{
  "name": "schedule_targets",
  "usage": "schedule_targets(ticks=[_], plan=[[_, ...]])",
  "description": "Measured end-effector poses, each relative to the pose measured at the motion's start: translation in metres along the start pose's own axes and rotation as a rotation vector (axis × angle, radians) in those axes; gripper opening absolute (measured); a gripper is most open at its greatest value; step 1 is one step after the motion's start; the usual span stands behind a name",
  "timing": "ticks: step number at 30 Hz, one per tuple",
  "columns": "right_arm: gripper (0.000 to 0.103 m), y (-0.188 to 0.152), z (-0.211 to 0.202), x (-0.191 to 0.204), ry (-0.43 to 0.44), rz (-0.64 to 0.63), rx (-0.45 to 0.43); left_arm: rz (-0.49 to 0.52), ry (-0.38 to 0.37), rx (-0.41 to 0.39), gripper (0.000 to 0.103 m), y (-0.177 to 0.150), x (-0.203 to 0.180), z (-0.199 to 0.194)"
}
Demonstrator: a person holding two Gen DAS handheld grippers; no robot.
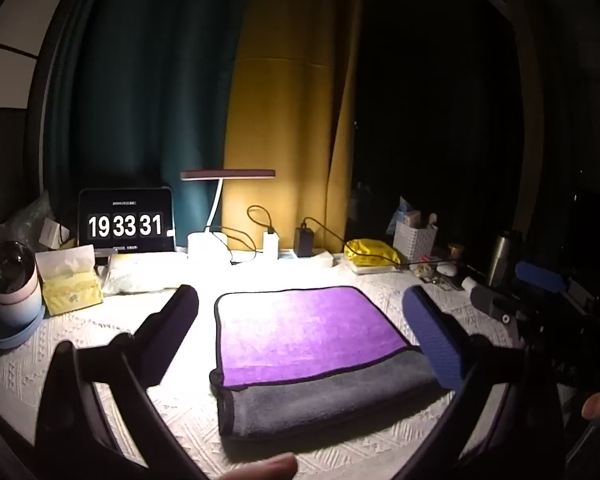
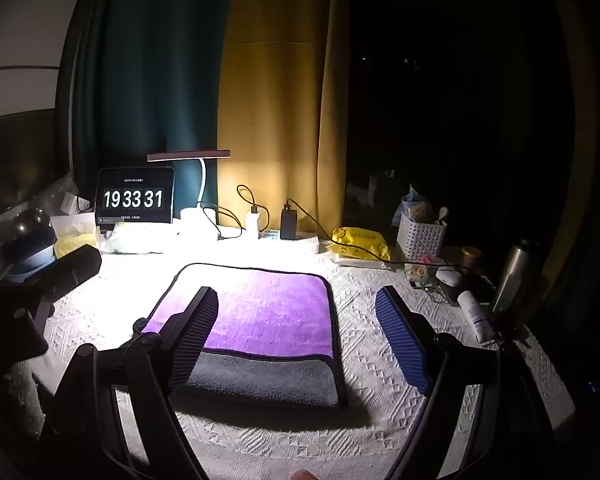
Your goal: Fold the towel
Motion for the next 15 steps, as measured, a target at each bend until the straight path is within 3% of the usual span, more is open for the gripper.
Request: schedule_targets(ticks=[3, 4, 15], plan=[[0.084, 0.000, -0.001, 0.000, -0.002, -0.011, -0.011, 0.033, 0.029, -0.021, 0.102, 0.000, -0.002, -0.006], [0.084, 0.000, -0.001, 0.000, -0.002, -0.011, -0.012, 0.056, 0.031, 0.010, 0.102, 0.000, -0.008, -0.001], [0.084, -0.003, 0.005, 0.000, -0.003, -0.013, 0.017, 0.014, 0.037, 0.013, 0.102, 0.003, 0.004, -0.002]])
Point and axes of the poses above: each gripper's, at about its wrist camera, not at the fingertips, and z roughly the way its jaws point, x to its left, y to its top, the point moved 1 cm from there along z, roughly the way its jaws point, and after that the axes turned 10 degrees about y, right-handed, at the moved point
